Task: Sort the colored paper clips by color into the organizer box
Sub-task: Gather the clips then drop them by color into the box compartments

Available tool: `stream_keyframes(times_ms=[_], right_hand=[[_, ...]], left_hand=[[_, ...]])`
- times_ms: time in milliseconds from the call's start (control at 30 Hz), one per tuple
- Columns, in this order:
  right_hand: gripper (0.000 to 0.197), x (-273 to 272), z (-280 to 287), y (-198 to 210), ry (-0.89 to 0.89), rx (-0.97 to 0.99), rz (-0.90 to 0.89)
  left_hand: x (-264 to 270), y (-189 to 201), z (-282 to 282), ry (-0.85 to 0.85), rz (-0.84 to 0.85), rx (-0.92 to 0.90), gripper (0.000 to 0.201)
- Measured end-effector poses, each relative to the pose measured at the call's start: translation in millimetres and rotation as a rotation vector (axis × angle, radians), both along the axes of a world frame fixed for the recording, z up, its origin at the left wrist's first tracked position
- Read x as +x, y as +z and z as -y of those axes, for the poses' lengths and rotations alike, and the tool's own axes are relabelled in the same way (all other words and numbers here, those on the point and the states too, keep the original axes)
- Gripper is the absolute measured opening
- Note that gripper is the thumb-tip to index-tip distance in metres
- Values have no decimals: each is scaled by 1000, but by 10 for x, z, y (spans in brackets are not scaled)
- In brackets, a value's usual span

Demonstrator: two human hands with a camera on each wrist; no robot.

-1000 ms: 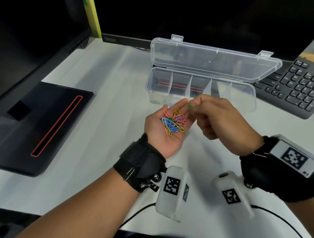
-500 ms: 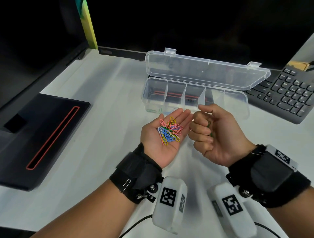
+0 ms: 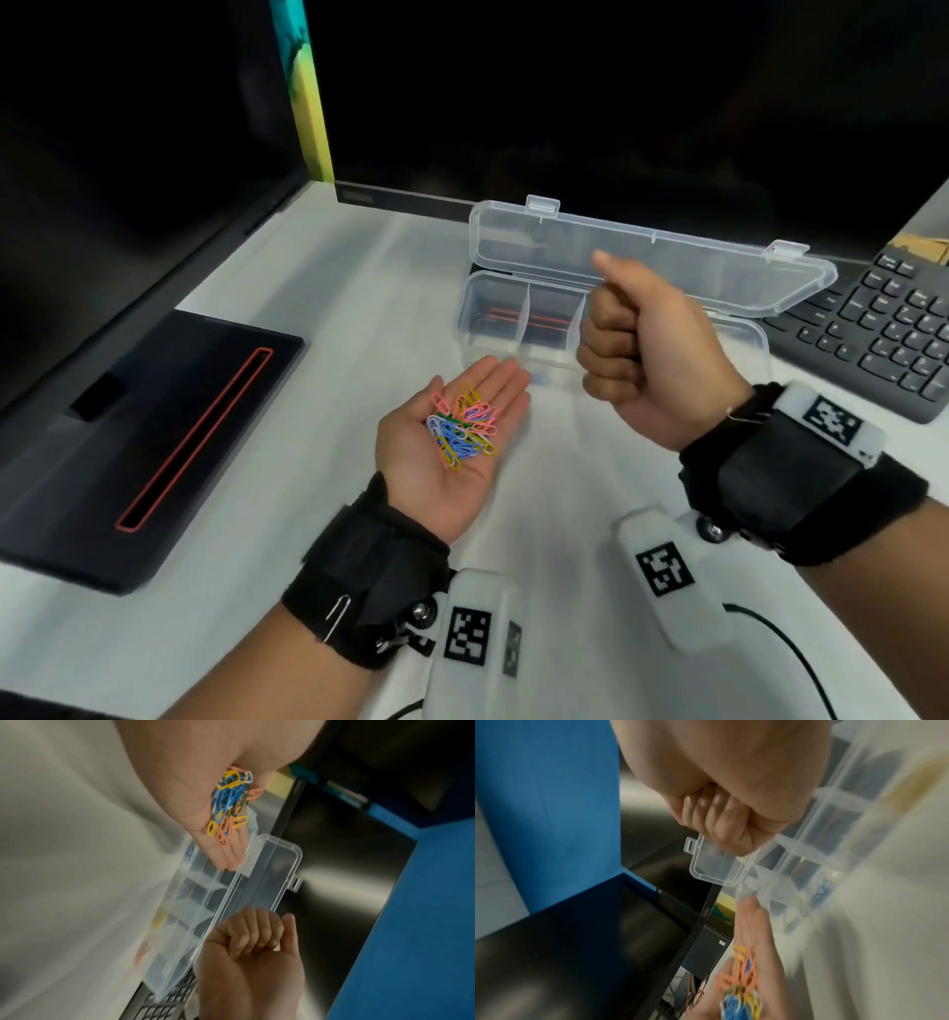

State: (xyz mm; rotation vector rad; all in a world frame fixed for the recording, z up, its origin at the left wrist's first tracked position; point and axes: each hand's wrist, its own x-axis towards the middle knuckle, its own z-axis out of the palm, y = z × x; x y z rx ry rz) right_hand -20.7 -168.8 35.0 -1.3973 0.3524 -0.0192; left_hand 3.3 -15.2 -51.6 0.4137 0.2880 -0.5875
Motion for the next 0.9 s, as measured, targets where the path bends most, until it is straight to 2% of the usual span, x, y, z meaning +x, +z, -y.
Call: stream_keyframes(times_ms=[167,300,400,500,700,900], right_hand=[[44,566,-368,5,76,-297,10],[34,902,-484,-33,78,-533,63],[41,978,-494,-65,103,-750,139],[45,970,-486,-125,172,-977,128],[53,1018,-461,-227,257,-1189,83],[61,1000,-454,-147,262,-1257,59]], left_hand=[[226,-28,-328,148,19,-28,42],[281,-4,-332,154,-1,-29,42],[259,9,-299,125,-8,-31,43],[257,1,-277,118,-17,-37,43],[251,4,-260,97,-25,-53,43],[257,1,-259,98,-20,-64,43]])
